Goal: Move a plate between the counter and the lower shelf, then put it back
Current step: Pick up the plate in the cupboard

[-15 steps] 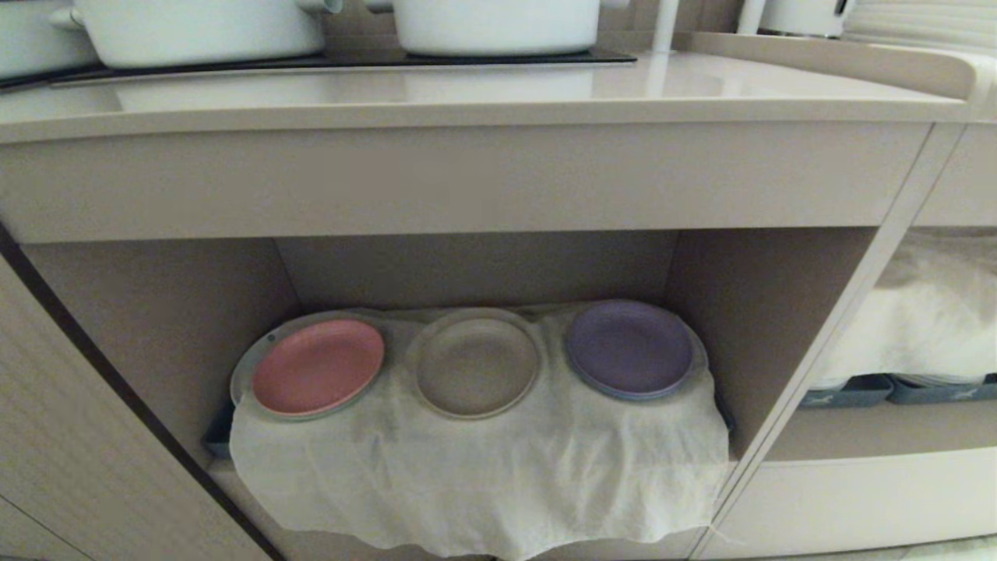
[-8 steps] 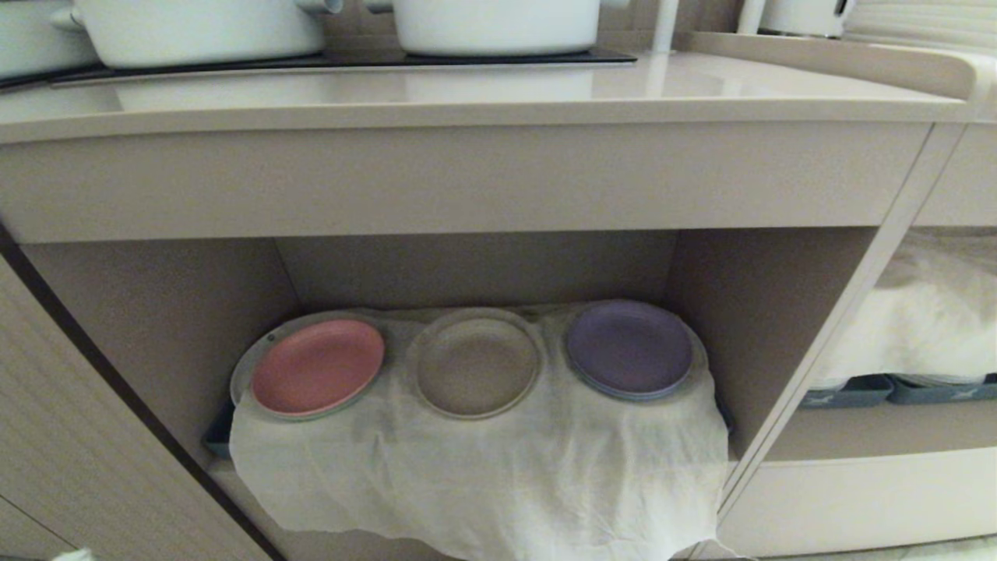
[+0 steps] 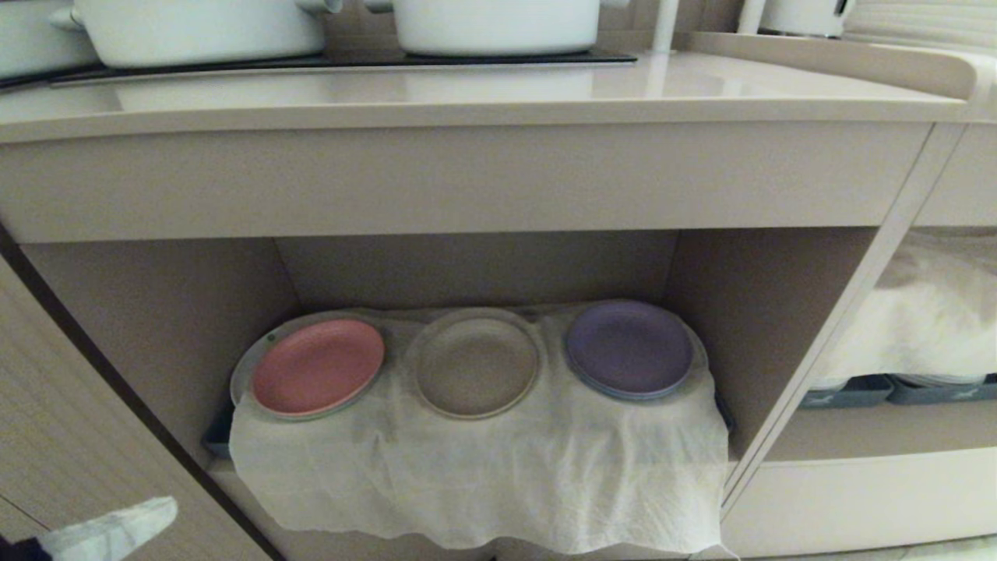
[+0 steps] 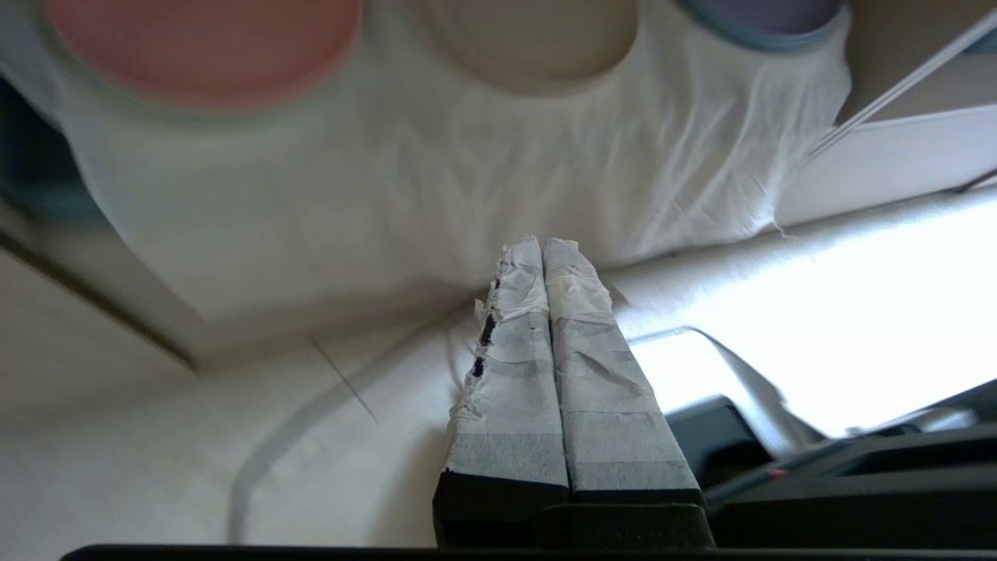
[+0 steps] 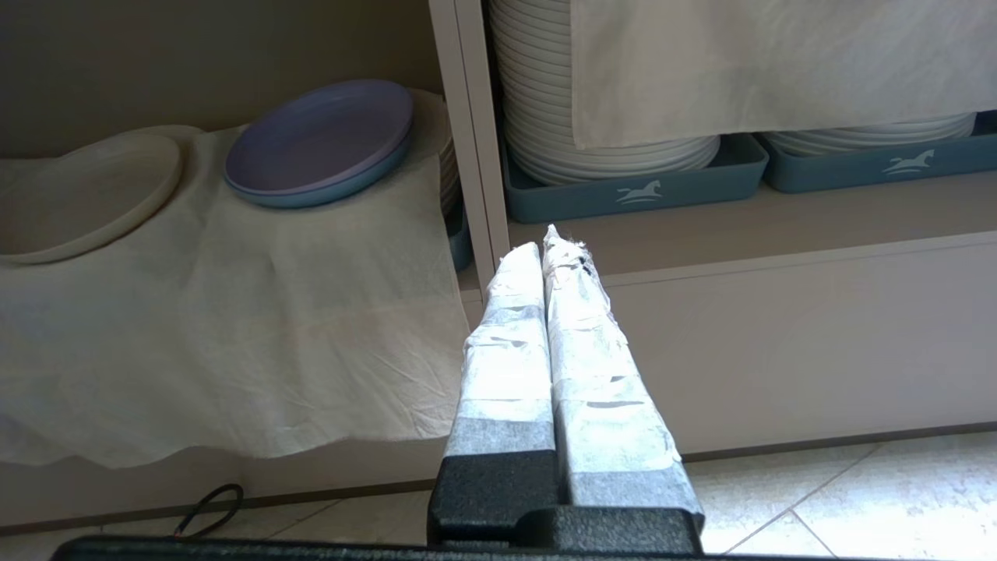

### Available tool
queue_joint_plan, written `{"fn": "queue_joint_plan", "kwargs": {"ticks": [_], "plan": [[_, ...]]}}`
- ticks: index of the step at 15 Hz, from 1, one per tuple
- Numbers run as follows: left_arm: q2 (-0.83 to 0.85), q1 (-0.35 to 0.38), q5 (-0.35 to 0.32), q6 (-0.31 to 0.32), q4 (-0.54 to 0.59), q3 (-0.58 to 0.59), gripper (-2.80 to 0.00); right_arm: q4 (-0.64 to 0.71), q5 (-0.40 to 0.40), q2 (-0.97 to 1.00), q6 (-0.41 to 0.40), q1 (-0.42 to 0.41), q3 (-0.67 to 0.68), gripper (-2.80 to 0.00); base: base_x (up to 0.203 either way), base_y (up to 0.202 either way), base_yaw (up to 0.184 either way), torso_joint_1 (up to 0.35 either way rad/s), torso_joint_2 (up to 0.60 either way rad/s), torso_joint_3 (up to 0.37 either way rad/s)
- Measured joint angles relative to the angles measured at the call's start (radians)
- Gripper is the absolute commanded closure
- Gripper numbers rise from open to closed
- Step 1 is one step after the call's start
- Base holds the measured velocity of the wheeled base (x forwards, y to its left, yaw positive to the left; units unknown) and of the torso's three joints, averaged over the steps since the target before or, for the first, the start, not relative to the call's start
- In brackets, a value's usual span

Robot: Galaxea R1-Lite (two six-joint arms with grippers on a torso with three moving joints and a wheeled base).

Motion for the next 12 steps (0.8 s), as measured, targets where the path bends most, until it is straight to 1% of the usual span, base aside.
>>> {"fn": "queue_joint_plan", "kwargs": {"ticks": [2, 4, 7, 9, 10, 12], "plan": [[0.087, -0.001, -0.001, -0.017, -0.005, -0.007, 0.00, 0.000, 0.001, 0.000, 0.000, 0.000, 0.000, 0.00, 0.000, 0.000, 0.000, 0.000, 0.00, 0.000], [0.168, -0.009, -0.002, -0.021, -0.033, -0.008, 0.00, 0.000, 0.000, 0.000, 0.000, 0.000, 0.000, 0.00, 0.000, 0.000, 0.000, 0.000, 0.00, 0.000], [0.282, -0.057, -0.002, -0.028, -0.091, 0.001, 0.00, 0.000, 0.000, 0.000, 0.000, 0.000, 0.000, 0.00, 0.000, 0.000, 0.000, 0.000, 0.00, 0.000], [0.364, -0.105, 0.000, -0.066, -0.178, 0.008, 0.00, 0.000, 0.000, 0.000, 0.000, 0.000, 0.000, 0.00, 0.000, 0.000, 0.000, 0.000, 0.00, 0.000], [0.412, -0.132, 0.004, -0.095, -0.238, 0.009, 0.00, 0.000, 0.000, 0.000, 0.000, 0.000, 0.000, 0.00, 0.000, 0.000, 0.000, 0.000, 0.00, 0.000], [0.506, -0.174, 0.027, -0.146, -0.352, 0.012, 0.00, 0.000, 0.001, 0.000, 0.000, 0.000, 0.000, 0.00, 0.000, 0.000, 0.000, 0.000, 0.00, 0.000]]}}
